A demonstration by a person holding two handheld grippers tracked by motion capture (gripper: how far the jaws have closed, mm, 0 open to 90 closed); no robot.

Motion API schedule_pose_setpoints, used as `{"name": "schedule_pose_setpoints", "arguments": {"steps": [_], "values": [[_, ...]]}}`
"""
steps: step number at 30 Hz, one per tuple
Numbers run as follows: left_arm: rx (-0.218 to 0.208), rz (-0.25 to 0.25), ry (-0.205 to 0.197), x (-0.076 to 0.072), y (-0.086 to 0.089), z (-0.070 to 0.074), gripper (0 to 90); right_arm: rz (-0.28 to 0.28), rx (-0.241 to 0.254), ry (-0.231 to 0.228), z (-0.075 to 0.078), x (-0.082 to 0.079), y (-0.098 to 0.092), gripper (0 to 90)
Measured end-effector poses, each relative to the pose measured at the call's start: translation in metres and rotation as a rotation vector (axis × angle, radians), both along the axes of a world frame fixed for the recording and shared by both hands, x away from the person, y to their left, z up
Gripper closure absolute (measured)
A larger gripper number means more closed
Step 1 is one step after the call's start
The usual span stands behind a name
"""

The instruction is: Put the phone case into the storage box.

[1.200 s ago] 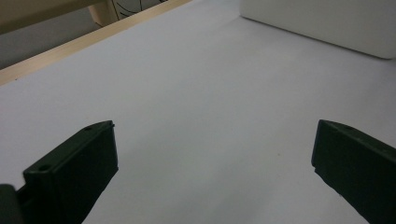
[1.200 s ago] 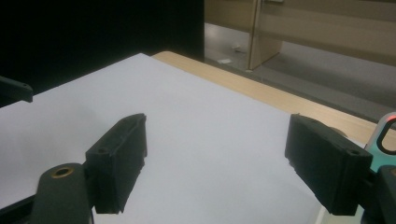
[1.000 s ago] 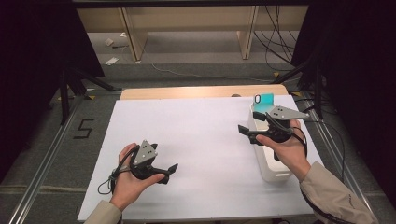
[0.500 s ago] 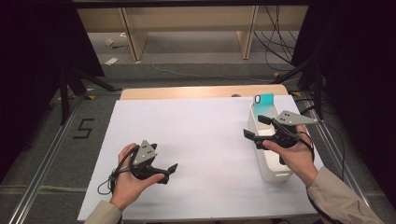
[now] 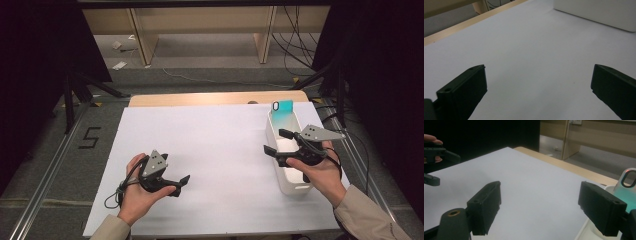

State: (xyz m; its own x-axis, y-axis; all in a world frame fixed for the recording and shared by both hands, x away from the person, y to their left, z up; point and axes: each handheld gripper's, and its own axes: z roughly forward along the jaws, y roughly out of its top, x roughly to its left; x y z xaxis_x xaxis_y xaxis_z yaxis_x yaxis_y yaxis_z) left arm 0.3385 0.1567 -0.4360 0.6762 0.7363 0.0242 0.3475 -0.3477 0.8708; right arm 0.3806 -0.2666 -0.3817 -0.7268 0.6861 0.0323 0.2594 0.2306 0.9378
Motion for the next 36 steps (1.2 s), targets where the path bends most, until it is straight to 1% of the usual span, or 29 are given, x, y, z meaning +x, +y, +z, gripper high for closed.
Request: {"name": "schedule_pose_setpoints", "arguments": {"steps": [6,8,36], "values": [[0.001,0.001,0.000,0.000,0.000,0.000,0.0,0.006,0.000,-0.009,-0.001,-0.004,-0.003,19.3],[0.002,0.000,0.001,0.000,0.001,0.000,0.0,0.004,-0.007,-0.011,-0.001,-0.005,-0.005,18.9],[0.001,0.007,0.000,0.000,0.003,0.000,0.0,0.020,0.006,-0.022,-0.006,-0.023,-0.016,18.8]]}}
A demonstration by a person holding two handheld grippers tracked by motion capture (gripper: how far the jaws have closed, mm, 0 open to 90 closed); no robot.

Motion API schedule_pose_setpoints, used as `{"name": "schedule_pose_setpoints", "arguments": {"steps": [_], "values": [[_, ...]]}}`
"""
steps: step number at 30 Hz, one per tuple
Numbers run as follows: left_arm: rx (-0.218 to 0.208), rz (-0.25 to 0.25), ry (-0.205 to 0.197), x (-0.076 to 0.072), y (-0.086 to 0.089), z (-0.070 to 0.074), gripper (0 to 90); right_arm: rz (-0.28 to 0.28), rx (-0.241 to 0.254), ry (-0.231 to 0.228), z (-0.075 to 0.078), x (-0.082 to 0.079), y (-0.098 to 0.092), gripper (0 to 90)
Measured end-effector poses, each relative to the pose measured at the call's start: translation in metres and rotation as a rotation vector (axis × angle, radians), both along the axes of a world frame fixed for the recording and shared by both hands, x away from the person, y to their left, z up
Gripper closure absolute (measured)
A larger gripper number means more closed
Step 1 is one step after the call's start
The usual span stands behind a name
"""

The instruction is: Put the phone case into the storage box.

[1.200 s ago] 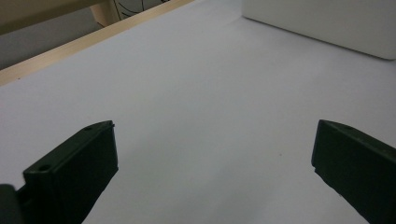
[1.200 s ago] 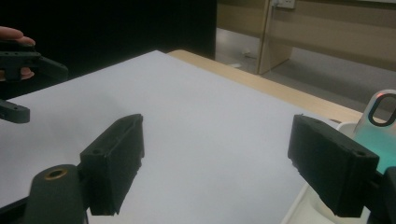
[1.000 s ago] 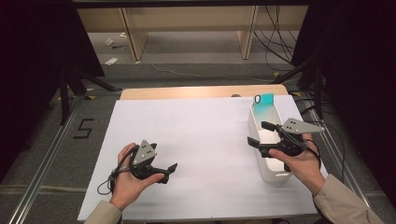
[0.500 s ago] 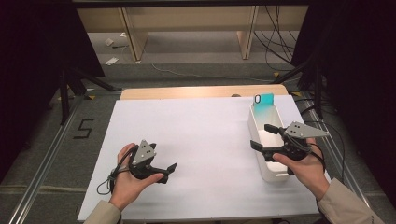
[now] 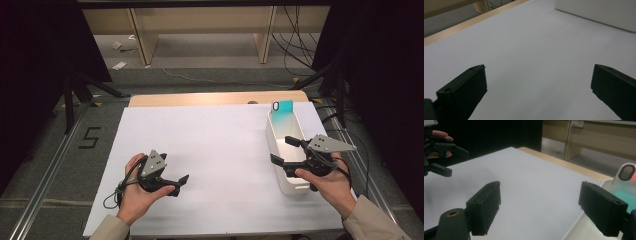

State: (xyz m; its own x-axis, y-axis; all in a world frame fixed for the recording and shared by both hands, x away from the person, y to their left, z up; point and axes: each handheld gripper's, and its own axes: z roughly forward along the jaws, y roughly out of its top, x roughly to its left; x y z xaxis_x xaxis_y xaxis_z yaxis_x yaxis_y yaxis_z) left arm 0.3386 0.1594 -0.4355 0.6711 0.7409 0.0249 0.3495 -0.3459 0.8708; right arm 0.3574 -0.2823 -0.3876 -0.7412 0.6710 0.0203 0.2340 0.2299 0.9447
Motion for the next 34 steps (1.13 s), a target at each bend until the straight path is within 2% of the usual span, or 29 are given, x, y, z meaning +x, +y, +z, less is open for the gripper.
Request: {"name": "schedule_pose_setpoints", "arguments": {"steps": [21,34], "values": [[-0.003,0.002,0.000,0.000,0.001,0.000,0.0,0.016,0.012,-0.010,-0.005,-0.012,-0.007,19.4],[-0.004,0.001,-0.002,0.001,0.000,0.000,0.0,0.021,0.019,-0.015,-0.006,-0.012,-0.007,19.4]]}}
